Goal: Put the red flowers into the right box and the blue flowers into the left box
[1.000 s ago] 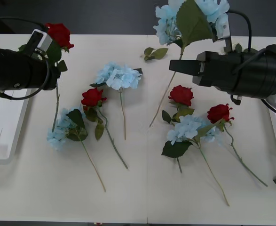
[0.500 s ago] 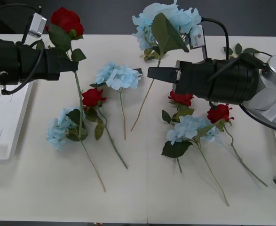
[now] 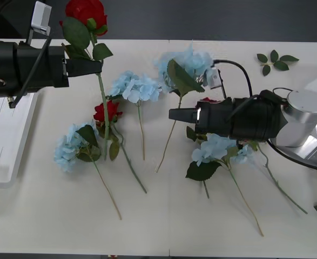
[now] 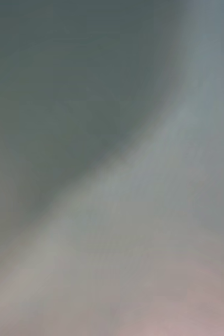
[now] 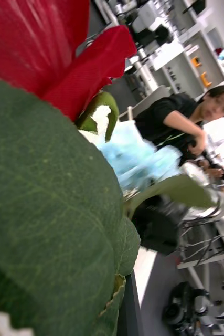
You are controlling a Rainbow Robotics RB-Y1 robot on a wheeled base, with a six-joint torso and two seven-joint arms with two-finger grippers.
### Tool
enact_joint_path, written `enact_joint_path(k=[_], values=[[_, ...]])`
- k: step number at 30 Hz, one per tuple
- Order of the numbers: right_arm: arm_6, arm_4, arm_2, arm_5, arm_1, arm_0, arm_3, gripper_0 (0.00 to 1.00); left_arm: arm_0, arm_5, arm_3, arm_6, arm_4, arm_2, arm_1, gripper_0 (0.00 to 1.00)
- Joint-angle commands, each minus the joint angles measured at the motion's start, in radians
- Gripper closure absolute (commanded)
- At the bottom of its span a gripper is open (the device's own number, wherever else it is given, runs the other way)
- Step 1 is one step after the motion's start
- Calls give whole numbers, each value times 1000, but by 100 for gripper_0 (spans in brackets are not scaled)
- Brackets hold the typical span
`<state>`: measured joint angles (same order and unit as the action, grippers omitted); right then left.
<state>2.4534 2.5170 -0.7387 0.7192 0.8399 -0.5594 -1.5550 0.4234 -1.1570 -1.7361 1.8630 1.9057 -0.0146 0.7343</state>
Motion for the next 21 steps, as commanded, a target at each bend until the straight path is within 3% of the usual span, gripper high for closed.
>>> enact_joint_path(k=[1,15,21], values=[[16,-1,-13,0,-19,-4,52,100,58,-3,-13,36,13,-8,-47,100],[15,-159,-85,0,-21,-5,185,100,210,25,-11,79,-83,100,-174,100],[21,-165,-106,-1,-24,-5,210,100,233,85,-11,174,-34,177,-182,100]])
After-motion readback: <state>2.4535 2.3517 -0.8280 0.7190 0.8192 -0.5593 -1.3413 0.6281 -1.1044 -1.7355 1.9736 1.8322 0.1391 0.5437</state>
